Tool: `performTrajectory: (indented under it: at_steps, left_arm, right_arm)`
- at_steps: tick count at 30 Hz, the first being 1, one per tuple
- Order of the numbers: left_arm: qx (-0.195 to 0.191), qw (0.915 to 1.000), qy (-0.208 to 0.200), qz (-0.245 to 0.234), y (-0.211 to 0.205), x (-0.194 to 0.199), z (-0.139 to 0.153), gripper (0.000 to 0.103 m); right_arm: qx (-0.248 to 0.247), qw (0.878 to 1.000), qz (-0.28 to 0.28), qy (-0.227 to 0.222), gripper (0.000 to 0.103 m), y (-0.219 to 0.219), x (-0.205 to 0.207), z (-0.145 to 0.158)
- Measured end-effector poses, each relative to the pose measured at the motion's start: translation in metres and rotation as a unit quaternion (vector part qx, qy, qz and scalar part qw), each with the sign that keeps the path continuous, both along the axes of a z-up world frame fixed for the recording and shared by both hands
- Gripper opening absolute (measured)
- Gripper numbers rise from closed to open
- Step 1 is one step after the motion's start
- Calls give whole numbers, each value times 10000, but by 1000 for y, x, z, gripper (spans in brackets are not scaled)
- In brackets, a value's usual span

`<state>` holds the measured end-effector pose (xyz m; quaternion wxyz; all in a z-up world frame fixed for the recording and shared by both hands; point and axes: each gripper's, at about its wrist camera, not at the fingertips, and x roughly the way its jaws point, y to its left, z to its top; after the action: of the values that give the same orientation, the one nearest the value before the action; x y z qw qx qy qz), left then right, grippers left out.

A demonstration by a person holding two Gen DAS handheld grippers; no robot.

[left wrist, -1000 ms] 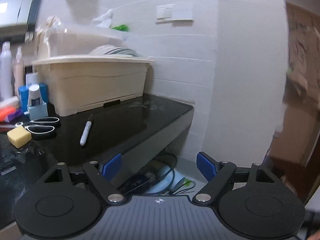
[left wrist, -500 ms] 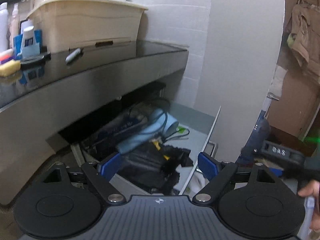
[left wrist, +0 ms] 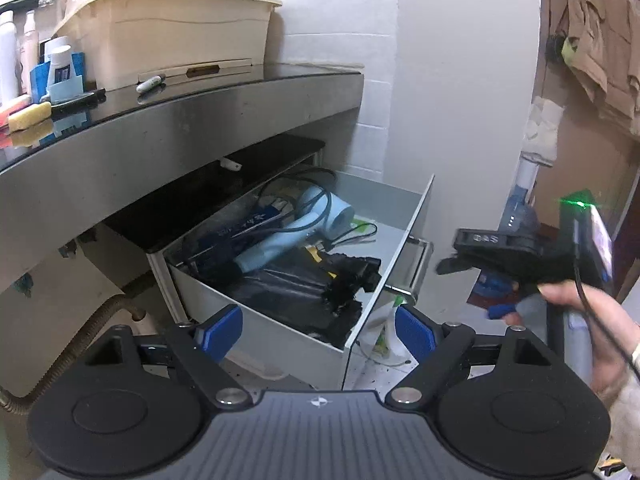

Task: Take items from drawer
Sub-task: 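Move the left tool back toward the open drawer while the right tool holds the handle, then push the drawer shut by its silver handle with the right tool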

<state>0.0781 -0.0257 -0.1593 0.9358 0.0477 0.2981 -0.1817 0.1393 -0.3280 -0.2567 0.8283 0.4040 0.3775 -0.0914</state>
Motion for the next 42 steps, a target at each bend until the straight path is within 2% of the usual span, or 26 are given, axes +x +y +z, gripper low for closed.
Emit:
performTrajectory:
  at_steps: [1, 3, 6, 9, 10, 11, 13, 21, 26, 30, 33, 36, 42]
  left_arm:
    - [-27, 10000, 36, -28, 0, 0, -1, 84]
    - [-101, 9999, 101, -60, 0, 2, -2, 84]
    - [-166, 9997, 189, -24, 2, 4, -4, 84]
    - [-207, 9994, 278, 2, 3, 7, -6, 84]
    - [-217, 9993, 311, 9, 4, 8, -6, 84]
    - [-236, 9991, 339, 24, 4, 8, -6, 83]
    - [-299, 9988, 389, 37, 5, 9, -7, 83]
    - [-350, 9986, 404, 24, 8, 9, -5, 81]
    - [-451, 9980, 432, 111, 12, 11, -2, 80]
    - [-506, 9979, 391, 91, 14, 10, 2, 80]
    - [-497, 9980, 390, 56, 13, 11, 2, 80]
    - [-470, 9980, 411, 56, 12, 11, 1, 75]
    - [-471, 9979, 430, 131, 11, 11, 0, 75]
  right_arm:
    - [198, 9998, -21, 39, 83, -2, 3, -5]
    - [550, 9984, -150, 65, 82, -6, 9, -13]
    - [762, 9968, -240, -16, 78, -6, 18, -18]
    - [693, 9971, -314, 50, 72, -4, 27, -20]
    - [605, 9974, -368, 149, 67, -3, 30, -21]
    - [529, 9975, -399, 251, 57, -1, 33, -22]
    - [393, 9976, -406, 408, 47, 3, 38, -24]
    - [448, 9971, -354, 495, 37, 5, 55, -31]
    - [506, 9971, -226, 529, 20, 8, 64, -32]
    - [782, 9950, -274, 563, 18, 4, 68, -39]
    - [654, 9958, -228, 593, 18, 6, 70, -37]
    - [588, 9962, -214, 600, 18, 8, 71, -37]
    - [407, 9964, -209, 717, 18, 11, 76, -33]
